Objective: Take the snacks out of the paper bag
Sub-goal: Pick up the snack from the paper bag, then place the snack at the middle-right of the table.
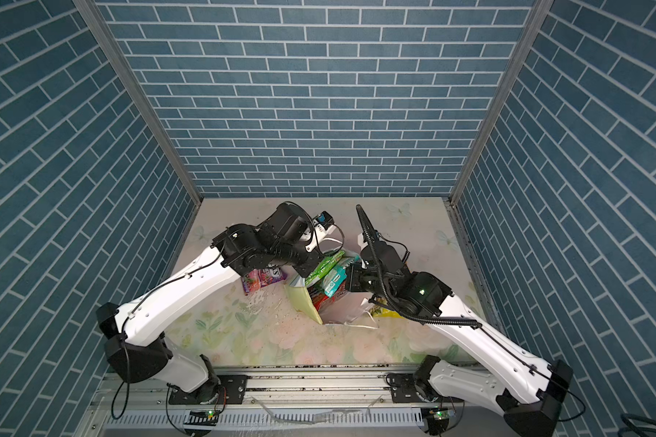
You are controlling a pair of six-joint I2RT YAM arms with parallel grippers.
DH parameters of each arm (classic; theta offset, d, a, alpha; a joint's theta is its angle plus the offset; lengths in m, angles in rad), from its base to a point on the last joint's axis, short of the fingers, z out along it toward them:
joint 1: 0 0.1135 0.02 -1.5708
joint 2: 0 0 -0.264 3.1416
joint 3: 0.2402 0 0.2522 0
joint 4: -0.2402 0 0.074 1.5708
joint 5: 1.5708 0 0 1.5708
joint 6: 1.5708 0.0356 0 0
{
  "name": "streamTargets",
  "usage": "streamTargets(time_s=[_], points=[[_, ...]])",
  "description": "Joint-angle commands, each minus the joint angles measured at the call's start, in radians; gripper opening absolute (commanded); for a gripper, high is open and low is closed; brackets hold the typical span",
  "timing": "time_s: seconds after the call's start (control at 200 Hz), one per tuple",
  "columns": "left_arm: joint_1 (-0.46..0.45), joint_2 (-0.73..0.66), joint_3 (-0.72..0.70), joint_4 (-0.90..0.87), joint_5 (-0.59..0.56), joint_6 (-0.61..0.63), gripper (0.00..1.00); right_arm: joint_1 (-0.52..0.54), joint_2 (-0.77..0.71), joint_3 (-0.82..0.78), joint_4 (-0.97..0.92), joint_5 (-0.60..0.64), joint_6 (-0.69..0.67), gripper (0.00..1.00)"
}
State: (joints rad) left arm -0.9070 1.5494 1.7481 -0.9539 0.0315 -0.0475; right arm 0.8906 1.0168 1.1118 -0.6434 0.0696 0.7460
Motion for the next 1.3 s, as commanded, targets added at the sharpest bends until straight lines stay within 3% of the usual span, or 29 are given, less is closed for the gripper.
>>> streamTargets(time_s=[0.0, 0.79, 1.295], points=[[0.012, 0.000, 0.036, 0.014, -0.014, 0.005, 0.00, 0.005, -0.050, 0.067, -0.032, -0.002, -0.067, 0.00], [0.054, 0.019, 0.046, -0.003, -0.015, 0.002, 0.00, 0.006, -0.146, 0.270, -0.136, -0.010, -0.203, 0.00], [0.054, 0.012, 0.036, 0.002, -0.004, 0.006, 0.00, 0.005, -0.261, 0.339, -0.226, 0.378, -0.258, 0.00]])
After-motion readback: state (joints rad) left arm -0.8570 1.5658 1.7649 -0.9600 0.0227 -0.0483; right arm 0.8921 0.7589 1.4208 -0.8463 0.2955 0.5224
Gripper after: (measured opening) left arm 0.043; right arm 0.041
